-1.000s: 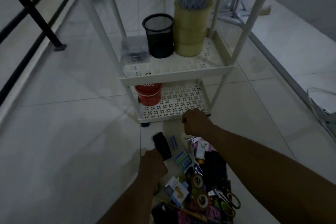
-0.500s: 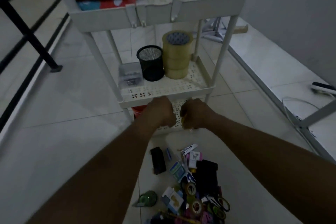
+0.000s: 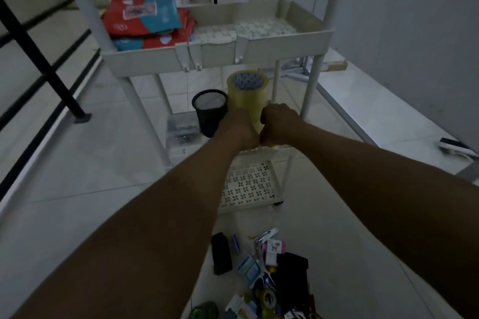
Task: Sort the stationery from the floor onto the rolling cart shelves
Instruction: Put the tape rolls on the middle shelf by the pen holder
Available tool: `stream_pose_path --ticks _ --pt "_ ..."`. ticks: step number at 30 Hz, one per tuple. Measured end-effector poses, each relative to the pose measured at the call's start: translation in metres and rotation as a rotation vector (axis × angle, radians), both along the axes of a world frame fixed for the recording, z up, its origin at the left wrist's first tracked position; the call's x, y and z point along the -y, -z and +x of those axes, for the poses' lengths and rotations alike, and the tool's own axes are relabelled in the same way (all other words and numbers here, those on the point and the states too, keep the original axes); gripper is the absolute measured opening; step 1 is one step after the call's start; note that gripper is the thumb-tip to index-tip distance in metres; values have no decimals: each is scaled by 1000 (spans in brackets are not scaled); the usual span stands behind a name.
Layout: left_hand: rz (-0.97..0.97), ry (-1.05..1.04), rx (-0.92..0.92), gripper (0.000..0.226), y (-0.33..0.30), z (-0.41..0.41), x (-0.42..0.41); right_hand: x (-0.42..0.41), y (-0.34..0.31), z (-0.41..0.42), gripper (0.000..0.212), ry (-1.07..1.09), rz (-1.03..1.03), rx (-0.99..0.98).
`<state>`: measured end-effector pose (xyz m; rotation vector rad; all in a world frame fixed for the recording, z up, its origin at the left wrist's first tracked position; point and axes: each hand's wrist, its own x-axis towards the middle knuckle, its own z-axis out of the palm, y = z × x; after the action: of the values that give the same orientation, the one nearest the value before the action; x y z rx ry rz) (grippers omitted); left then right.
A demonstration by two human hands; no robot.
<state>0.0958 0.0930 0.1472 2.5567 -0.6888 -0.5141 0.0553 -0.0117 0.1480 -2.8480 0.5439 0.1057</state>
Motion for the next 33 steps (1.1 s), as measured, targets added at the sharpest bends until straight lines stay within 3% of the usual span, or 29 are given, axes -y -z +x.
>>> stream_pose_path --ticks 2,12,18,23,28,33 --pt "-45 -24 16 15 14 -4 5 0 11 2 47 -52 -37 4" --pt "-190 -143 -51 44 43 -2 9 12 32 8 44 -69 -33 19" --pt "-267 -203 -96 31 58 4 -1 15 36 8 27 -82 -58 67" --pt "-324 -249 -29 34 62 7 0 15 40 13 26 -43 -116 113" --pt "-349 -301 -94 31 63 9 7 15 39 20 35 -94 -125 63" --pt "-365 -285 -100 20 68 11 13 18 42 23 22 -30 -103 103"
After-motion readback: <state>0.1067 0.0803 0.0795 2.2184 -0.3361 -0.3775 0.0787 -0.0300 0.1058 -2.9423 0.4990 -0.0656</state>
